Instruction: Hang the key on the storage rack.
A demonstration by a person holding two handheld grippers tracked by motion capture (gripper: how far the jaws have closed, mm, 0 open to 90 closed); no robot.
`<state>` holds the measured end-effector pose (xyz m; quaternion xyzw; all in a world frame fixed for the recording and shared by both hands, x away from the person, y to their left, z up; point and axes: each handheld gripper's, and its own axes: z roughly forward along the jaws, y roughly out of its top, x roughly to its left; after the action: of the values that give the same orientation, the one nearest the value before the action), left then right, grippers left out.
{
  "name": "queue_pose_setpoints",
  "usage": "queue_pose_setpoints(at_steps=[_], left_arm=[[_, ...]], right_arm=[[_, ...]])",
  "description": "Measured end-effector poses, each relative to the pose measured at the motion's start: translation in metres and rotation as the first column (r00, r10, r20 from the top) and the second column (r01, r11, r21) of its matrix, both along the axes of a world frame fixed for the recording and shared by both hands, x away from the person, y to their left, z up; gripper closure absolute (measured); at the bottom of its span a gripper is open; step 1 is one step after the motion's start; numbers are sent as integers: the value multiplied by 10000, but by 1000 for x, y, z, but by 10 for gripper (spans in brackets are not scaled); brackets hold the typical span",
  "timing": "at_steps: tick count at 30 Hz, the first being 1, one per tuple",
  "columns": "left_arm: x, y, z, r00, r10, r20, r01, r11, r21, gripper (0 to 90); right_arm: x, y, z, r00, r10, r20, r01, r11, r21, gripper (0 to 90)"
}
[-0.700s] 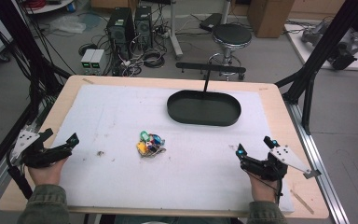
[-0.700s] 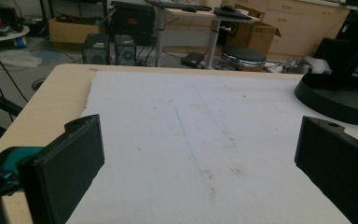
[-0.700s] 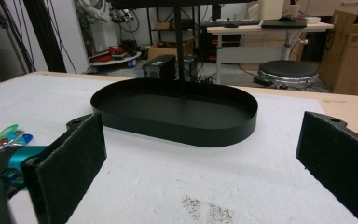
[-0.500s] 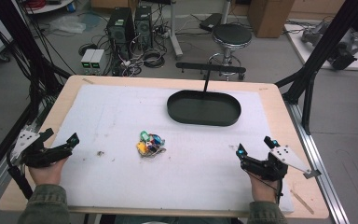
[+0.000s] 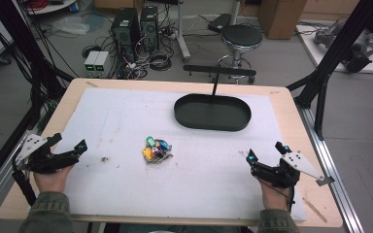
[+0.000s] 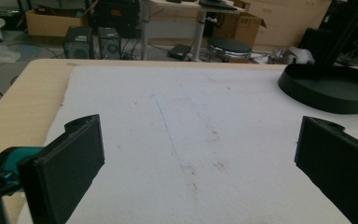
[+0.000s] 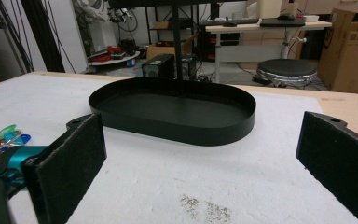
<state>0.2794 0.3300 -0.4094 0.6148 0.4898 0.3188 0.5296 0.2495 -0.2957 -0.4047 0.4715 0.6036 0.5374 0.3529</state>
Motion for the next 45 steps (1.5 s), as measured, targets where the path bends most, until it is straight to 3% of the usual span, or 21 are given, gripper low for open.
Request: queue_pose_setpoints(at_steps=[25,34,45], left_arm=[[5,-29,9,9927,-1166,-293,1169,9931,101,18],[7,-39,10,9880,-1491,-391,1501,9884,235,18],[11,-57,12,9775,-2013,-625,2030,9789,220,18]], right_arm=[[1,0,-1,9999,59,-118,-59,10000,-22,4],[2,-1,-1,9999,54,-130,-55,9999,-86,4],[1,-1,-2,9999,-10,-151,10,10000,17,4]])
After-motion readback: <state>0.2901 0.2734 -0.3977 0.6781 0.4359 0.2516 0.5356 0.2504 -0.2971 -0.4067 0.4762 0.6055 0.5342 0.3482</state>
